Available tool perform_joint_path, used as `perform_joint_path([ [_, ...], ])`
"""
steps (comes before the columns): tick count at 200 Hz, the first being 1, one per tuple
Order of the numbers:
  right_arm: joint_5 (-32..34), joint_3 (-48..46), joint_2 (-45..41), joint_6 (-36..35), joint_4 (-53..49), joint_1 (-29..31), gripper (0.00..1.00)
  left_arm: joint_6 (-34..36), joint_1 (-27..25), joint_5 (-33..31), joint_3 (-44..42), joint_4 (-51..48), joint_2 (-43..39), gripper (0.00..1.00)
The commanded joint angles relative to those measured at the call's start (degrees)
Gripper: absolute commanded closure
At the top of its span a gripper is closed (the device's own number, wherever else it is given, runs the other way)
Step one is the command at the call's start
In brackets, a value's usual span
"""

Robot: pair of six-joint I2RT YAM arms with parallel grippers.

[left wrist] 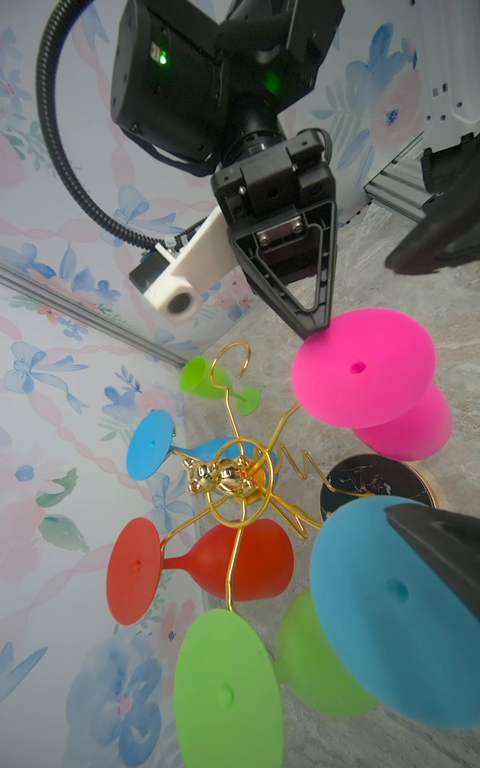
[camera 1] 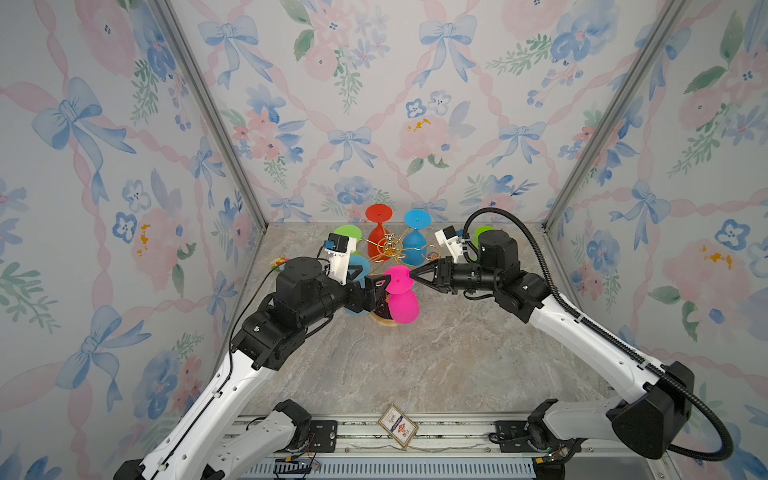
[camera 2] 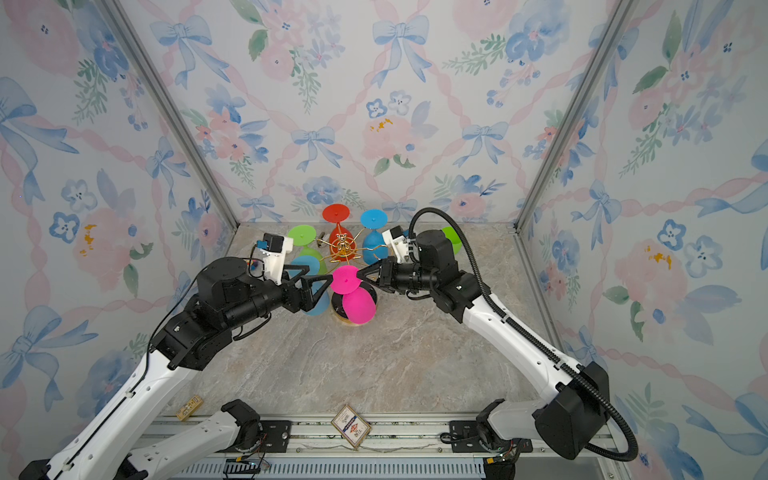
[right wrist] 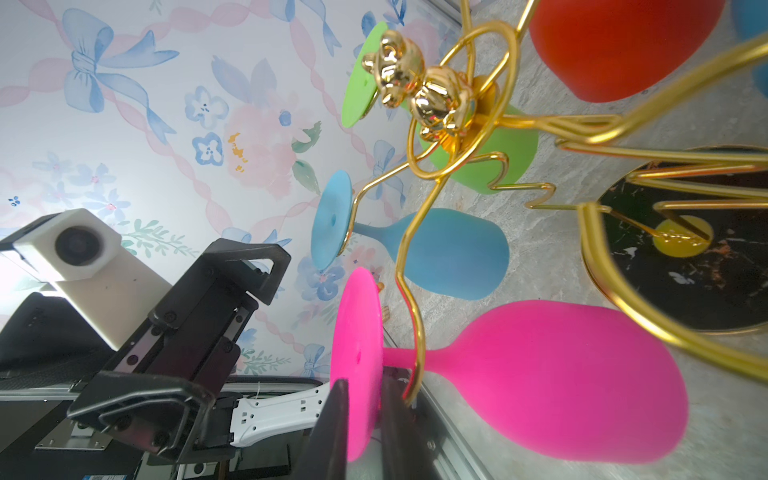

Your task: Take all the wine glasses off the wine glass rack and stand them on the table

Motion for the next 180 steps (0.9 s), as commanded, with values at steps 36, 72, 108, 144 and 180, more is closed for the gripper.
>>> perform_joint_path([
  [36,-1.62,0.73,0.33,1.62,2.82,0.72,0.84,1.30,0.41,0.99,-1.11,-0.54,-0.70,0.12],
  [72,-2.00,0.43,0.77,1.90,3.51,0.73,0.83,1.52,0.30,0.77,-1.13,-0.55,-0.89,0.12],
  [108,-2.36,0.72,0.94,1.73,3.19,0.73,0.81,1.56,0.36,0.68,-1.13,-0.52,-0.80,0.12],
  [144,-2.58,0.76,1.47,1.37,2.27,0.81,0.81,1.69,0.32,0.46,-0.87,-0.54,-0.82,0.12],
  [180,-3.36,1.63,2.91,1.64,1.24,1.19,0.82,1.74,0.36,0.25,-0.79,-0.54,-1.14,0.12],
])
